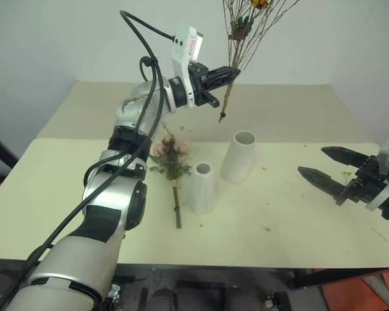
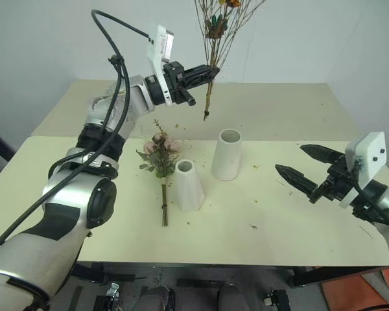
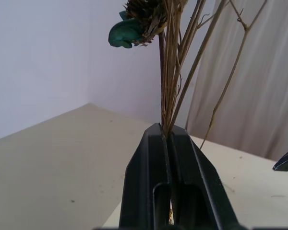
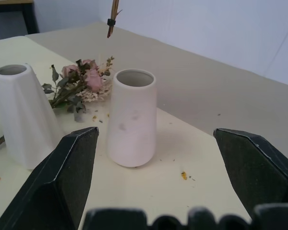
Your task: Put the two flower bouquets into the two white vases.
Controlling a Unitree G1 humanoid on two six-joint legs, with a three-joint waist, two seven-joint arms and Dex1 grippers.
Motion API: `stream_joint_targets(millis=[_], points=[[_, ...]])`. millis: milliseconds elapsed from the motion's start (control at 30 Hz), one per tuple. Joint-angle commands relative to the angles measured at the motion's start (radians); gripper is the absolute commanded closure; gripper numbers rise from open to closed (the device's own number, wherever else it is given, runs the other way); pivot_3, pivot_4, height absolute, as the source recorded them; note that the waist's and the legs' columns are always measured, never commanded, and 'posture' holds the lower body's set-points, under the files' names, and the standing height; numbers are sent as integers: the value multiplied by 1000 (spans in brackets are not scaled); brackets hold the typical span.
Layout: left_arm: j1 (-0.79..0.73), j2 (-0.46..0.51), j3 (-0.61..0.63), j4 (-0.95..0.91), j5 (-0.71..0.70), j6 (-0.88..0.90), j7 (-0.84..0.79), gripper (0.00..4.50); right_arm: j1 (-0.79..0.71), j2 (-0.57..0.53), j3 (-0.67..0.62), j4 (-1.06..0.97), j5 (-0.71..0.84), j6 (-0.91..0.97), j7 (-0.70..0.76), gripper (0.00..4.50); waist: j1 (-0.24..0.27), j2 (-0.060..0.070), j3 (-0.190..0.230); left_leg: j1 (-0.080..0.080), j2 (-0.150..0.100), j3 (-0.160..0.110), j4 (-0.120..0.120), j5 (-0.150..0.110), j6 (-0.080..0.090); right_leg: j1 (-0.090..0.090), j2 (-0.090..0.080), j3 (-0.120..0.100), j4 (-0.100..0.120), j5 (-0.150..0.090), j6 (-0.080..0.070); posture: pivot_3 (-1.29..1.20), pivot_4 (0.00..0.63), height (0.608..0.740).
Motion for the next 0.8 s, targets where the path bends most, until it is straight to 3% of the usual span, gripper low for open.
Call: stream_joint_targets(millis=[33,800], points=[[-67,-19,47,48,-1,-46,-33,4489,4,0,-40,-47,18,-1,-16,0,1,0,0,0,0,0,0,0,0,0,0,0,0,0,0,0,150,740],[-36,-161,71,171,117,-214,-43,4489,66,22,-70,-110,41,-7,-51,0,3,0,0,0,0,0,0,0,0,0,0,0,0,0,0,0,150,740]])
